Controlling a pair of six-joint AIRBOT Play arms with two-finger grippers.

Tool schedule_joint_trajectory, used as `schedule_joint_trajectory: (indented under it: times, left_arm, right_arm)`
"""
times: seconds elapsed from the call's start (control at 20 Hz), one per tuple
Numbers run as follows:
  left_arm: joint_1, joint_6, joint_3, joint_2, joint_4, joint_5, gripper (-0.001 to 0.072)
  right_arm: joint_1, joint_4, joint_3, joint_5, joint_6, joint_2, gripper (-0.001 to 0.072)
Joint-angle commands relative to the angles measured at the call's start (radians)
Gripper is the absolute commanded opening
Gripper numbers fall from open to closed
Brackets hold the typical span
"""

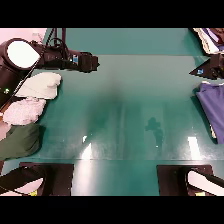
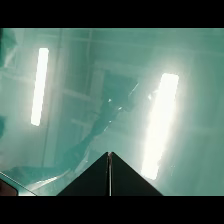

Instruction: Fold the shirts.

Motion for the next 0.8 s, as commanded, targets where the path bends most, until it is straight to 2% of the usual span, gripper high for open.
schedule_joint_trajectory:
  times: [0.0,0.65,0.75]
  left_arm:
    - [0.0,0.0,0.0,0.0,0.0,0.001,0.0032]
    - [-0.001,-0.003,0.0,0.0,-0.007,0.006,0.0032]
    - [0.002,0.031,0.0,0.0,0.067,0.034,0.0033]
  right_arm:
    - [0.003,0.001,0.0,0.003,0.0,0.001,0.0018]
    - [0.003,0.001,0.0,0.01,0.0,0.001,0.0018]
    - [0.003,0.001,0.0,0.01,0.0,0.001,0.0019]
